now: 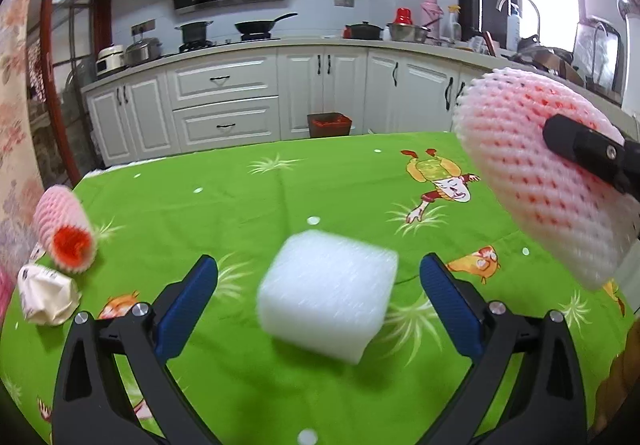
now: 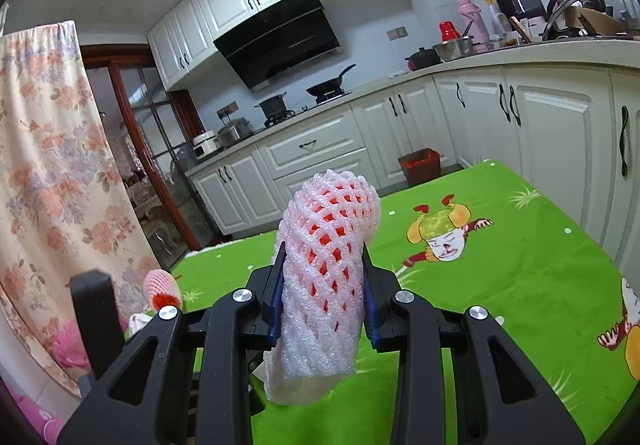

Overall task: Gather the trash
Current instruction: 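Grasp a pink foam net with the right tool while the left tool grasps a white foam block, then carry the foam net and foam block over the pink bin and open both tools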

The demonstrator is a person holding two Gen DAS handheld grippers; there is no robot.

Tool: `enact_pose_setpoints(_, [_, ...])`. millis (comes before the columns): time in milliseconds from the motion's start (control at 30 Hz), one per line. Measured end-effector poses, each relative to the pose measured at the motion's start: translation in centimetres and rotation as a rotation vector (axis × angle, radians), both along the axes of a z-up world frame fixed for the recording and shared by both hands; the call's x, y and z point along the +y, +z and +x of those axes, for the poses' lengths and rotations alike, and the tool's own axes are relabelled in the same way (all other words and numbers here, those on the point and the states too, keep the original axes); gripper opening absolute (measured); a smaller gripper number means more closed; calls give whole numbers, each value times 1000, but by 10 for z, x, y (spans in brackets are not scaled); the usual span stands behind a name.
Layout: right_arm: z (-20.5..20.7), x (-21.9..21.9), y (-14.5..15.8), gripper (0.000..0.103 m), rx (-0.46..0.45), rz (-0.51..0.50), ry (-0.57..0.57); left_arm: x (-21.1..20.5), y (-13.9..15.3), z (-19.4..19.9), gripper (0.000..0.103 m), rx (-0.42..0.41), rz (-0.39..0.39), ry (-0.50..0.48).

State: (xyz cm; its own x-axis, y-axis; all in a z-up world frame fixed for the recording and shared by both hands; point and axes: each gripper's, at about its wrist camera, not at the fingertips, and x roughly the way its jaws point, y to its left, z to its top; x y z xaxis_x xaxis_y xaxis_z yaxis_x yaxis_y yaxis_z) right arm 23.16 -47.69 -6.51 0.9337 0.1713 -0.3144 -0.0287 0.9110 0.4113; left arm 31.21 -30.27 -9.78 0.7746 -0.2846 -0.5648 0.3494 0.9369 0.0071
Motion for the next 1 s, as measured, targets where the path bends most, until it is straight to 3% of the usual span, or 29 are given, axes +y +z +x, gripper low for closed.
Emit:
enact_pose_setpoints(200, [3,-6,-13,32,39,2,-17,-12,-15,8,94,39,37,-23])
enact_pose_setpoints(233, [4,-7,-16,32,47,6,-19,-12,-17,9,77,53,36,-35])
enact_pose_setpoints(267, [6,-7,-18,32,58,5,-19,-11,-18,10,70,61,33,-44])
enact_pose_setpoints(567, [9,18,-34,32,119,-53,22,20,-4,-13,69,-9,-8,-11])
enact_pose_setpoints(1000, [-1,84,-30,32,152,-234,100,93,28,-54,69,-66,-64,79])
